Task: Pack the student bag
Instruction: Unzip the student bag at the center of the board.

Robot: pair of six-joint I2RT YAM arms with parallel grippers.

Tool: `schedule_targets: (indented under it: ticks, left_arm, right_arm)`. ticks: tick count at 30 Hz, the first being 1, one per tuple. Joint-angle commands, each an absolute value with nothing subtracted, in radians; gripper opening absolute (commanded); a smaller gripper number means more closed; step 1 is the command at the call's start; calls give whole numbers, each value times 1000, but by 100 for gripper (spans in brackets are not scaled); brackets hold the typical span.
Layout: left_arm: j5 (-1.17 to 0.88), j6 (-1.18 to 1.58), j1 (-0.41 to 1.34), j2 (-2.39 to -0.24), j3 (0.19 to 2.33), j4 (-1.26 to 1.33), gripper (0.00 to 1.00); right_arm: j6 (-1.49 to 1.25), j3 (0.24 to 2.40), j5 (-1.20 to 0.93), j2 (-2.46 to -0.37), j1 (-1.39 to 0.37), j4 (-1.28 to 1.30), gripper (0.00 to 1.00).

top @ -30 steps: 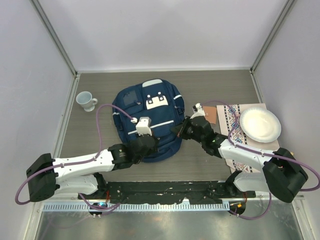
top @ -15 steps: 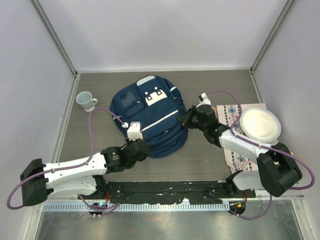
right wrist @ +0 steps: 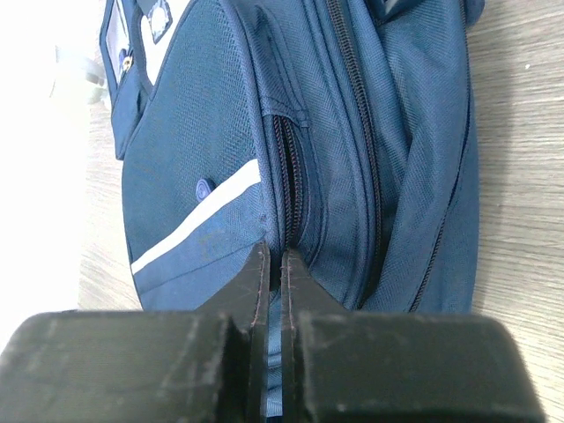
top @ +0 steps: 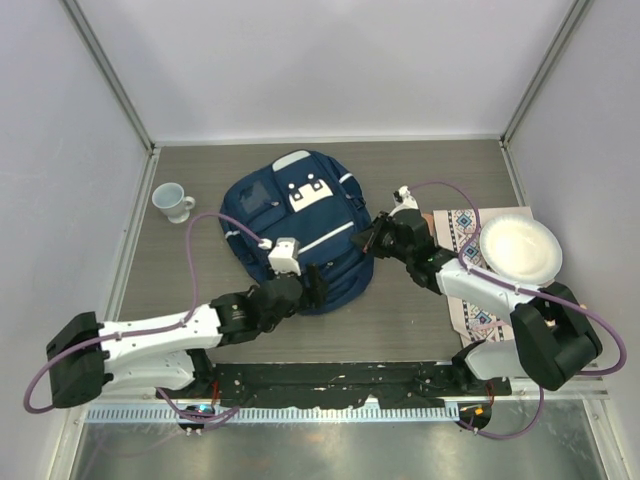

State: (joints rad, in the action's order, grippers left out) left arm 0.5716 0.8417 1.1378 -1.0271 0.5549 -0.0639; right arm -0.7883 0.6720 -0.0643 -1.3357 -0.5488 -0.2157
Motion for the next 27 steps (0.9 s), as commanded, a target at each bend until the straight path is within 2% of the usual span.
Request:
schedule_targets:
  ticks: [1,6,21,25,27]
  left_arm:
    - [499,735,1140,-1155,663,63,71]
    - [515,761,1140,-1275,695,69,71]
    - [681,753,1140,-1262,689,9,74]
    - [667,710,1140,-1282,680,70,73]
    - [655,690,1138,-1292,673,118,69]
  right_arm:
    - [-795,670,-98,-1289,-580,-324,1]
    - [-792,667,-112,-1259,-589,-318,1]
    - [-795,653,-153,-1207,-595,-302,1]
    - [-801,652,-172,-1200,-597,-302,1]
    - [-804,650,-176,-1197,-598,-302,1]
